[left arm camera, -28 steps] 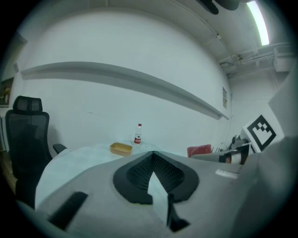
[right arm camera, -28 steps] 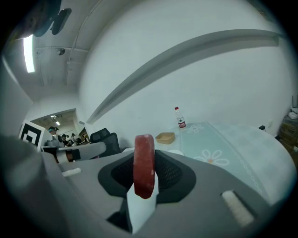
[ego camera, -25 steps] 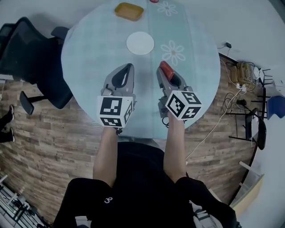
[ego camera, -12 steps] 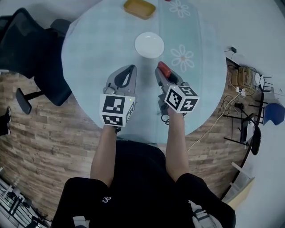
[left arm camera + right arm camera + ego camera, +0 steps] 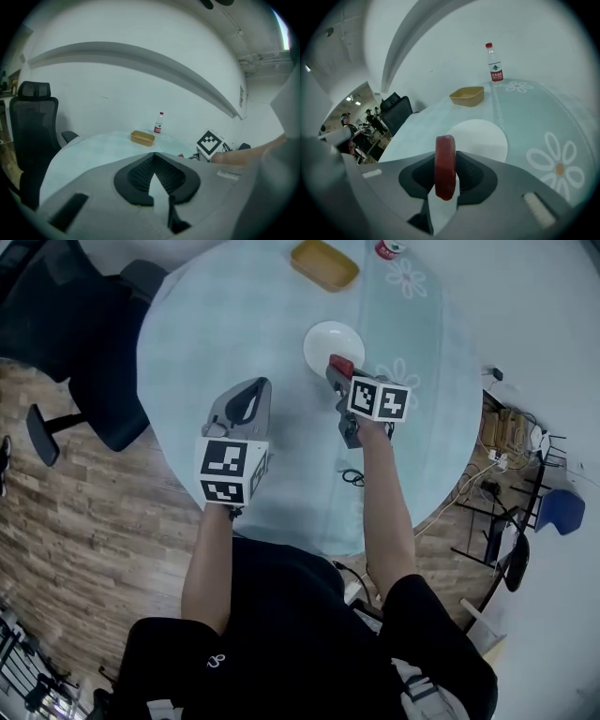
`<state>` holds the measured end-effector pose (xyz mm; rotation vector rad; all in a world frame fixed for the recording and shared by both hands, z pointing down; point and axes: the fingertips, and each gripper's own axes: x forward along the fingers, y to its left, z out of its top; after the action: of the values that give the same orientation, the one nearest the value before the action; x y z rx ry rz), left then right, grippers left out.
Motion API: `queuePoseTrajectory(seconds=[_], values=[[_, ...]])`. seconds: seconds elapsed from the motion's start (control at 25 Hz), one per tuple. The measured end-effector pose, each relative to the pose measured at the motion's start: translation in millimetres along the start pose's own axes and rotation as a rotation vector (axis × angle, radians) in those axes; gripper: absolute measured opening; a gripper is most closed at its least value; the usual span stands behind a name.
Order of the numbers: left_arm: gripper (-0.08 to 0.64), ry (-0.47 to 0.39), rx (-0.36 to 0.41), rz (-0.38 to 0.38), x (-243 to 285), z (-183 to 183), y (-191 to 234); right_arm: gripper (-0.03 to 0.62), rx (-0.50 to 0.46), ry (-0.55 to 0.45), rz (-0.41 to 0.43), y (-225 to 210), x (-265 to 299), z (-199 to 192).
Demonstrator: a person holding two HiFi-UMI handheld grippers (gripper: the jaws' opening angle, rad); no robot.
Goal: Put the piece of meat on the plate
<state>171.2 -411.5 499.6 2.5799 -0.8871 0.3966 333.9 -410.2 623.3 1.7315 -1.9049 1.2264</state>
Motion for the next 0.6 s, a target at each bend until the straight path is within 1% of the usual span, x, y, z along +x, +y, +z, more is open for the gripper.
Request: queuePoseTrajectory(seconds=[0.32,0.48,0.6], values=[[-0.003,0.022,-0.033,0.048,0.5,-11.2,23.3,0.104,-0.013,0.172,0.013,-5.6,45.1,12.5],[-0.003,0.027,-0.036,0.055,3.0,-13.8,28.1,0.106,-0.002,0.180,0.035,-5.7,57.2,18.6],[-0.003,0.025,-0.033,0.053,3.6,-12.8,26.3,0.166,0.003,0.167,-0.007,-16.3,57.0,22.8]])
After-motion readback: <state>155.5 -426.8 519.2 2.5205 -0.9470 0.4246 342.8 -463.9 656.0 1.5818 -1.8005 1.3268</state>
